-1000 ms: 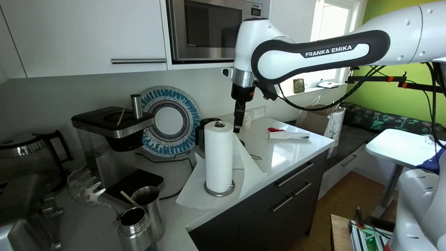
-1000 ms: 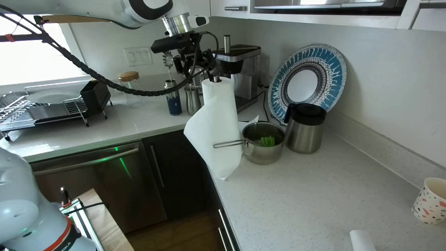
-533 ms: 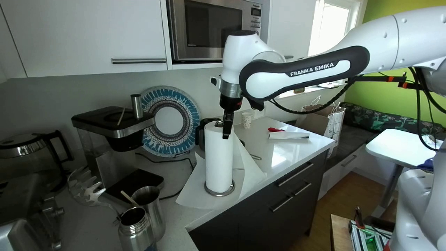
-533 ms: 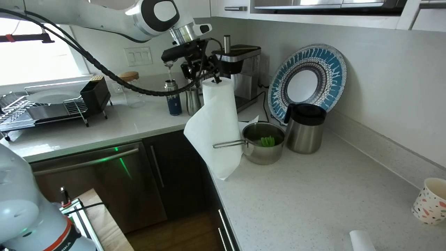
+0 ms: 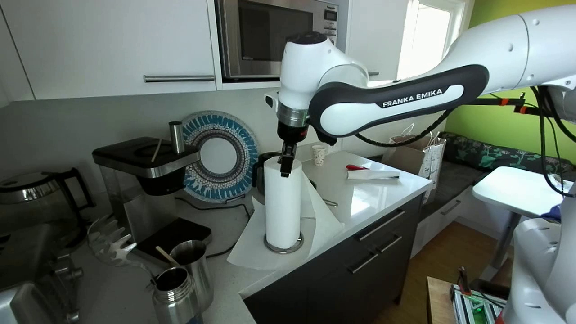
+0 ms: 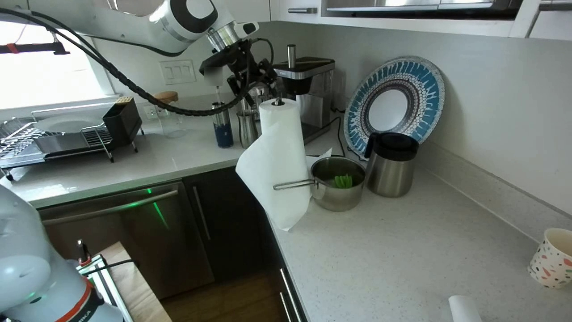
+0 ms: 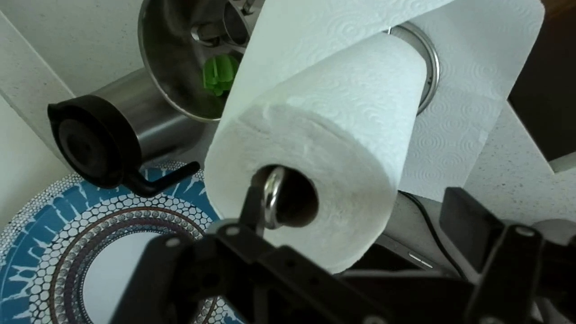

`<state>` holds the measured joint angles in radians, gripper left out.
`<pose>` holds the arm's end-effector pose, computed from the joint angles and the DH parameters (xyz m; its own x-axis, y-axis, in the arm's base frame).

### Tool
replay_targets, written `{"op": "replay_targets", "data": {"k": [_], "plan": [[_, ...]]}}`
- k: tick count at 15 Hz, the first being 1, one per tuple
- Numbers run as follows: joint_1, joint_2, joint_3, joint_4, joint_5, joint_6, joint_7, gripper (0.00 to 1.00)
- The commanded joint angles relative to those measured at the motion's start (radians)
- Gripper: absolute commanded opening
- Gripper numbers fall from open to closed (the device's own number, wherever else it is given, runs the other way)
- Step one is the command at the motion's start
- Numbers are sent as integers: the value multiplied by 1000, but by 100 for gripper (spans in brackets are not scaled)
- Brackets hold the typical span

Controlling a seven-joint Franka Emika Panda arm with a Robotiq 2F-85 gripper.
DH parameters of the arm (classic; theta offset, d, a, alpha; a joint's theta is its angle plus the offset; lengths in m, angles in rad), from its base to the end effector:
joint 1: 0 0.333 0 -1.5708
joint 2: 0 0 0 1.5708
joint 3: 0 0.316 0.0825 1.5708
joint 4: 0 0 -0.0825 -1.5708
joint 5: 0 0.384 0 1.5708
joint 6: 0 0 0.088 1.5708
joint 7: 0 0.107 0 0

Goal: Move the kitchen paper roll to the left side of the kitchen counter

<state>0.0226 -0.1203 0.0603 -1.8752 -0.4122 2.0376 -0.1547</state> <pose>0.5517 0.0250 0.5939 0.9012 0.3962 0.1758 0.2907 -0.8534 0.4327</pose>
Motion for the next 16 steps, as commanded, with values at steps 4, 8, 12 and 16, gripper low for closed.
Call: {"op": "replay_targets", "data": {"k": [4,8,12,16], "plan": [[4,23,2,15,-30,1,72,100],[11,26,15,14,-43,-7,97,100],[8,51,8,18,-23,20,83,97],[6,84,-2,36,-10,45,55,88]]}}
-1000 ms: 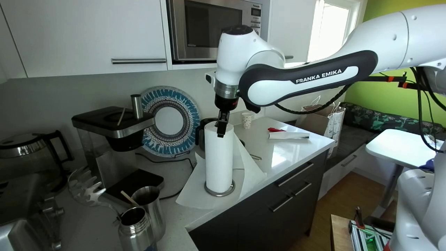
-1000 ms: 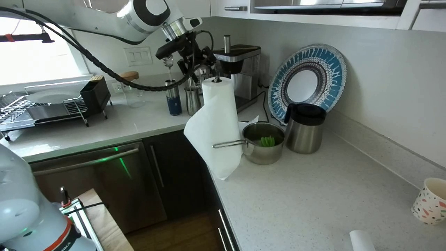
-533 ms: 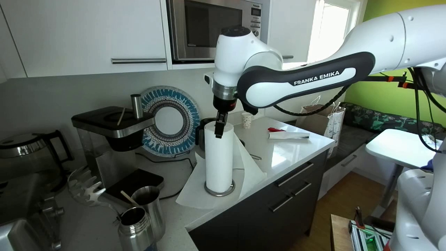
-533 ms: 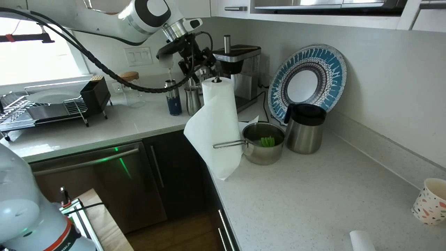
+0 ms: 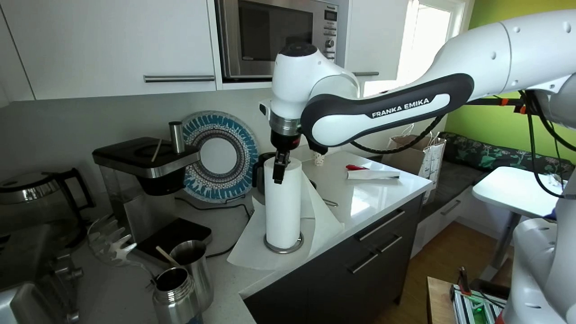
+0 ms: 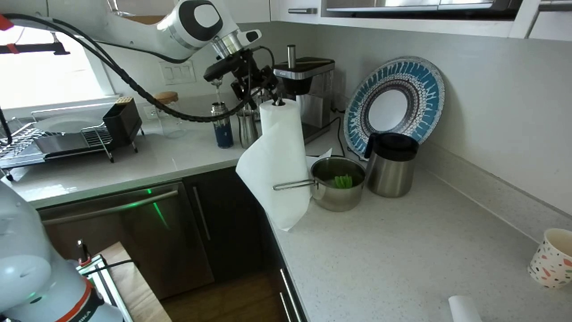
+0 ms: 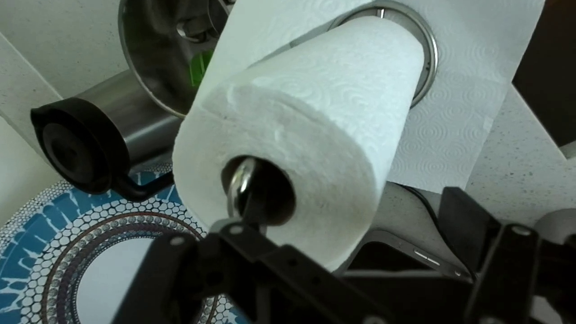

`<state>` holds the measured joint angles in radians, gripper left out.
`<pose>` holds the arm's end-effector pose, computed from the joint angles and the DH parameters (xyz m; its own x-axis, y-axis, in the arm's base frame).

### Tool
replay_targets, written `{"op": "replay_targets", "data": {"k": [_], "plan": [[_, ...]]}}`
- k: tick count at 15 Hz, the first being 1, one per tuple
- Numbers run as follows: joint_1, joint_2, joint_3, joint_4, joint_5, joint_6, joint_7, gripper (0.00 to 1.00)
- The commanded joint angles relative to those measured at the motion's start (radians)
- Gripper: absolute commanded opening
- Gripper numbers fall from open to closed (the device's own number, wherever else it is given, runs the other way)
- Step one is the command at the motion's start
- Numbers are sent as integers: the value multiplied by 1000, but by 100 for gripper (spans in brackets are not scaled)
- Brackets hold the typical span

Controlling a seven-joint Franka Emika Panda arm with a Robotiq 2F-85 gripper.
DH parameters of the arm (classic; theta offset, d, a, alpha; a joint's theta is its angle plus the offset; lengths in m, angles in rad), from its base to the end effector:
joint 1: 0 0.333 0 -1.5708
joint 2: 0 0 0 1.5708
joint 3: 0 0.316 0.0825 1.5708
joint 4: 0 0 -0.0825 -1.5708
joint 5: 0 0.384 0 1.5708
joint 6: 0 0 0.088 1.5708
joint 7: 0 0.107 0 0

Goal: Move the kitchen paper roll to the left side of the kitchen counter

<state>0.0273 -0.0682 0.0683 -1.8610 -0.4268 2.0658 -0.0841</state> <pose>0.5675 0.0337 0.5751 0.9123 0.3619 0.1919 0.2549 -0.8683 0.4256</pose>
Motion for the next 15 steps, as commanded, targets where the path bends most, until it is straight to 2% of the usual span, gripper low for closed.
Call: {"op": "replay_targets", "data": {"k": [1,2,5,10,12,15], "plan": [[2,37,-10,23,4,13,-10,72],[4,39,-9,23,4,10,-10,71],[6,38,-8,25,-3,2,1,44],[2,37,-11,60,-66,-3,28,10],[1,41,-12,71,-99,-3,37,6],[1,46,-12,96,-141,-2,48,6]]}}
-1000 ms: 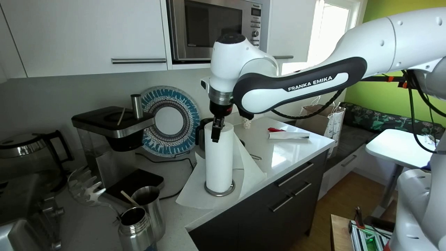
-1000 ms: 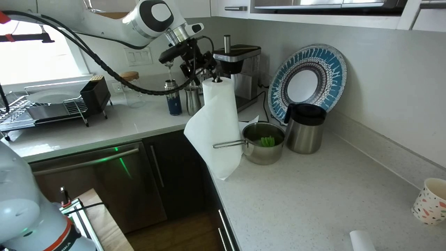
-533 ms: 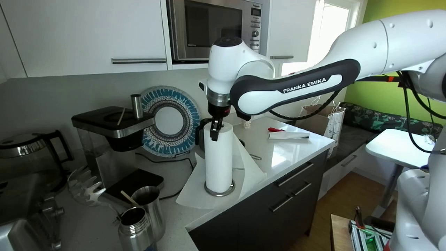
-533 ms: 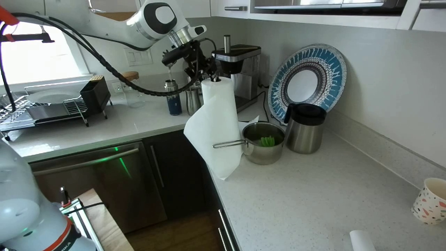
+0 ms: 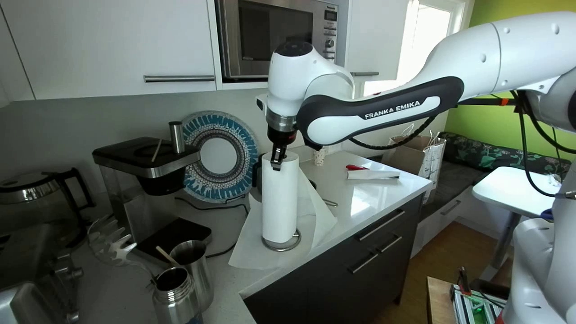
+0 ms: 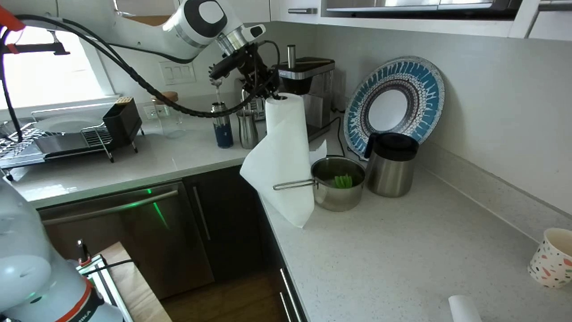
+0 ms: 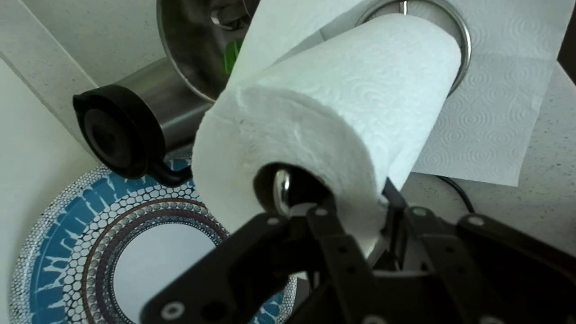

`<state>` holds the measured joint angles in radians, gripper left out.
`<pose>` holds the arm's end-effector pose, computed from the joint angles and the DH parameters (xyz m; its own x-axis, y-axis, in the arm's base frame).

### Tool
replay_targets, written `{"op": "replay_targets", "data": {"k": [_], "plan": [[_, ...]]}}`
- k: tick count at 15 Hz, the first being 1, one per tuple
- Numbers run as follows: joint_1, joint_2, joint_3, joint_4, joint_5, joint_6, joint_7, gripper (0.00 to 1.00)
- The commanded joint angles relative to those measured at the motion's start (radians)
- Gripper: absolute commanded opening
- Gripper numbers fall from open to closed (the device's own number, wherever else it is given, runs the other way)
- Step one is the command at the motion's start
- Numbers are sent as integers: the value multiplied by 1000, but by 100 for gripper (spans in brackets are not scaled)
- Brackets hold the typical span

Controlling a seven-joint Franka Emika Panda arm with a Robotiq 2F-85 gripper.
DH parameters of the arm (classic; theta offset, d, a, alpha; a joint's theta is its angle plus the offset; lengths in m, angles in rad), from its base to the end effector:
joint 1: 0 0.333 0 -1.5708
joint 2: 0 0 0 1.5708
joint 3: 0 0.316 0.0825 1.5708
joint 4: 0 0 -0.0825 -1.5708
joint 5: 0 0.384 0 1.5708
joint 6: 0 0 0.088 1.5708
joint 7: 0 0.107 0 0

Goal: Move the kitchen paper roll to the left side of the kitchen counter

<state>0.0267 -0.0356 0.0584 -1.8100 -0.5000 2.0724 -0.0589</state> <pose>0.5807 0.0253 0.5846 0.9093 0.3608 0.2073 0.2250 -0.8454 0.4844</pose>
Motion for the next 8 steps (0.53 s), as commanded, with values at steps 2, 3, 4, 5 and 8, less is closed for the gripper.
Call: {"op": "replay_targets", "data": {"k": [2,3,4,5,8], "plan": [[3,16,-2,72,-83,-17,19,6],[4,17,-2,93,-77,-31,6,7],[4,18,-2,109,-69,-38,-2,7],[4,21,-3,134,-63,-52,-8,7],[5,26,-3,216,-48,-99,-30,7]]}}
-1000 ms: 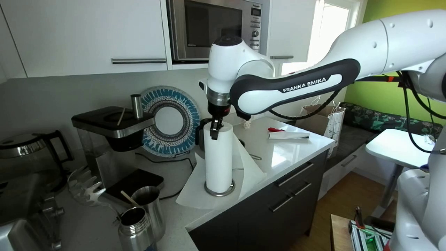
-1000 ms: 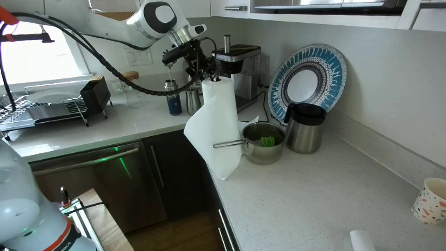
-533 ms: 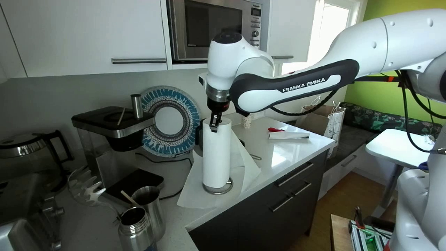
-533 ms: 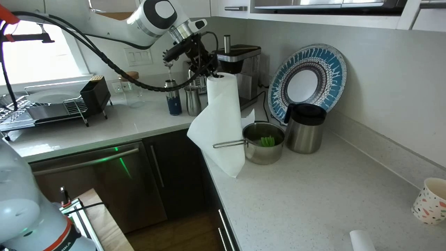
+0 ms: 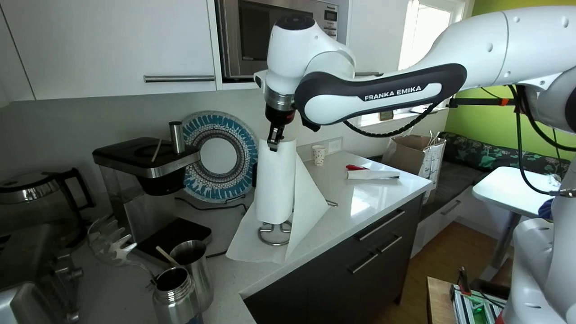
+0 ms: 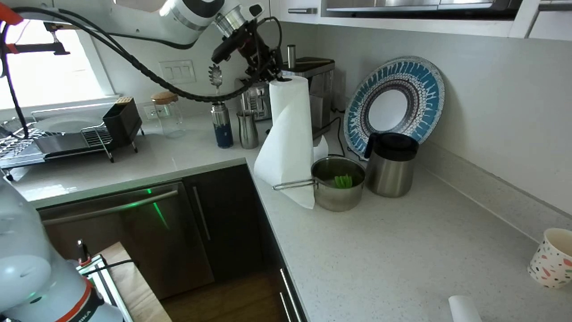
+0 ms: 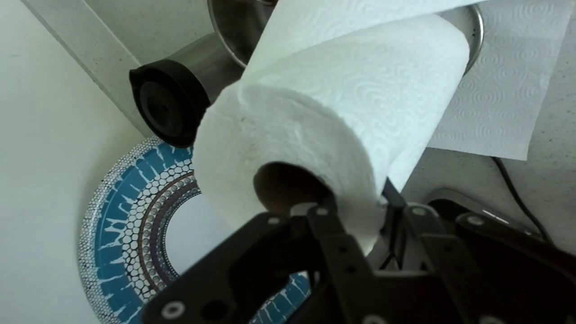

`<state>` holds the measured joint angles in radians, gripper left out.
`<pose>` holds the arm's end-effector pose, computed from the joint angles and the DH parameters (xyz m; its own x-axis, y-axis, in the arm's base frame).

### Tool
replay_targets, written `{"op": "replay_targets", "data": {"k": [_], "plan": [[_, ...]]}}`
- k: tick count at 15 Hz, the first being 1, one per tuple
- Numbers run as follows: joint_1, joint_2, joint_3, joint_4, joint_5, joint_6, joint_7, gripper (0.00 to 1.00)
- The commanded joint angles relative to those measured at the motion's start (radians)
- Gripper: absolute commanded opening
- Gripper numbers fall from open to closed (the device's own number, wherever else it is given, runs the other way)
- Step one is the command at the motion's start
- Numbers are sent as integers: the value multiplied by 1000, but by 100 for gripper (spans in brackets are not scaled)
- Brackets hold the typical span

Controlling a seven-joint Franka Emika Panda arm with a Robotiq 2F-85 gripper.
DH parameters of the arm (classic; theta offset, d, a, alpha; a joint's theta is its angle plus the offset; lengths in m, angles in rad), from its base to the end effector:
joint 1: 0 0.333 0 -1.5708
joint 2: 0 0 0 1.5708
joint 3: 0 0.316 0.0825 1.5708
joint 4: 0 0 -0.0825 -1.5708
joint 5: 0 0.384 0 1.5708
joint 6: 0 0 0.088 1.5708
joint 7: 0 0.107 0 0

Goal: Move the kitchen paper roll to the left side of the kitchen counter

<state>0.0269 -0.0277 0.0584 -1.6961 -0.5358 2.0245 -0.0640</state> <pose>0.5849 0.0210 0.6343 0.8991 0.3566 0.2539 0.1806 -0.8306 0.5268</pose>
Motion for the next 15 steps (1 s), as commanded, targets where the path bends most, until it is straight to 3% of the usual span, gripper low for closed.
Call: {"op": "replay_targets", "data": {"k": [1,3,4,9,10,15], "plan": [[6,21,-2,139,-6,-80,-36,7],[5,31,-3,200,-6,-128,-39,7],[6,7,-3,121,2,-90,-20,27],[7,18,-4,170,3,-119,-24,27],[7,21,-4,174,3,-119,-24,7],[10,50,-2,283,-30,-157,-60,7]]}}
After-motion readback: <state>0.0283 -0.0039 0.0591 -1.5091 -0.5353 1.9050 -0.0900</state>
